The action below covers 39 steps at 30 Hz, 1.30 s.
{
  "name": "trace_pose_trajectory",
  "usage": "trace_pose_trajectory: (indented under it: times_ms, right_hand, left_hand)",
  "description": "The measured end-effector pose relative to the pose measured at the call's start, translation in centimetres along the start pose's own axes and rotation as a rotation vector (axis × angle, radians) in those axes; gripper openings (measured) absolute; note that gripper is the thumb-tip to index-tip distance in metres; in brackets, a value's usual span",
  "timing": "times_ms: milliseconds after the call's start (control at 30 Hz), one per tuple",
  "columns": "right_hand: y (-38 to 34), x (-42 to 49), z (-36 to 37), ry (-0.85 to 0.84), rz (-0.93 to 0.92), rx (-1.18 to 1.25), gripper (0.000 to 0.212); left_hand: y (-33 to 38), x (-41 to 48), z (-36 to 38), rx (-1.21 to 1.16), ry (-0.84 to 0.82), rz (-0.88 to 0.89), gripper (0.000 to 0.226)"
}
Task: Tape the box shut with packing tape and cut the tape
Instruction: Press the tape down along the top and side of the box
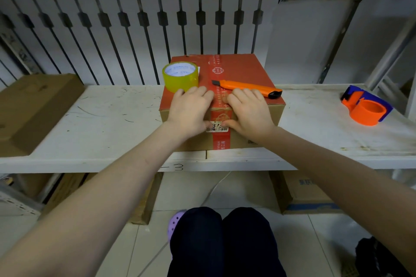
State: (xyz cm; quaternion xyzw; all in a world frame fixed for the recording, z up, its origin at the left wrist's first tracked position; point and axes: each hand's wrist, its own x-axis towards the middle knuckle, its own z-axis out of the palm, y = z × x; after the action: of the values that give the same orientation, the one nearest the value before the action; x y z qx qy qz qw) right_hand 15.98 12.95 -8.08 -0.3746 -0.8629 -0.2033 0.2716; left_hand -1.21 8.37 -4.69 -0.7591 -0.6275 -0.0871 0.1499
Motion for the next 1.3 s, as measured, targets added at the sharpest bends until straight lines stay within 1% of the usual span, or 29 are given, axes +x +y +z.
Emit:
trace_pose_trajectory:
  times_ms: [100,233,300,400,500,600,733,833,867,900,967,1000,1033,1133,1200,1300]
  right_hand:
    - [0.9,0.1,-0.6,-0.029,-0.056,0.004,0.052]
    - [1.9,0.5,-1.6,-0.106,-0.115,0.044,0.042]
    - [2.0,1.0,-1.9,-0.126,-0.096,0.06,0.035]
    - [1.2,1.7,-2.2,-0.143,-0.054,0.037,0.04]
    - [0.5,1.4,-1.8,-0.1,-0.025,0.045,0.031]
    - [0.6,1.0,-1.7,-0.072,0.016,0.103,0.025]
    - [1.0,1.5,-2.1,-0.152,0.004,0.126,0.026]
    - [1.5,1.7,-2.0,-0.185,0.033,0.213,0.025]
    - [1.7,1.8,-2.0,-0.188,0.039,0.241,0.024]
    - [1.8,1.8,-1.9,-0.189,0.044,0.261,0.023]
    - [1.7,2.0,-1.9,-0.19,0.057,0.281,0.023]
    - [1.6,2.0,-1.9,-0.192,0.061,0.285,0.023]
    - [1.5,2.0,-1.9,-0.191,0.06,0.287,0.023]
    - [1.4,1.9,-1.9,-0.179,0.05,0.294,0.023]
    - [1.4,1.7,-1.9,-0.169,0.053,0.303,0.023]
    - [1.3,1.6,-2.0,-0.171,0.051,0.303,0.023]
  left_hand:
    - [1.0,-0.4,0.8,-0.001,0.076,-0.027,0.057]
    - [0.3,-0.2,0.7,-0.027,0.081,-0.011,0.05]
    - [0.1,-0.2,0.5,-0.054,0.081,-0.007,0.046]
    - [-0.1,0.0,0.2,-0.07,0.073,0.001,0.042]
    - [-0.3,0.2,-0.2,-0.093,0.057,-0.001,0.039]
    - [-0.4,0.4,-0.2,-0.1,0.049,0.015,0.036]
    - [-1.1,0.7,-0.7,-0.138,0.01,0.018,0.032]
    - [-1.8,1.2,-1.6,-0.226,-0.032,-0.016,0.025]
    - [-1.9,1.3,-1.9,-0.247,-0.015,-0.037,0.023]
    - [-2.1,1.5,-2.2,-0.27,0.039,-0.072,0.023]
    - [-2.7,2.1,-2.9,-0.329,0.217,-0.172,0.023]
    - [-3.1,2.5,-3.2,-0.324,0.271,-0.212,0.025]
    - [-3.6,3.0,-3.4,-0.285,0.259,-0.239,0.03]
    - [-4.6,4.3,-3.5,-0.146,0.002,-0.291,0.043]
    - [-4.7,4.7,-3.4,-0.116,-0.125,-0.305,0.047]
    - [-4.4,5.0,-3.4,-0.158,-0.175,-0.316,0.043]
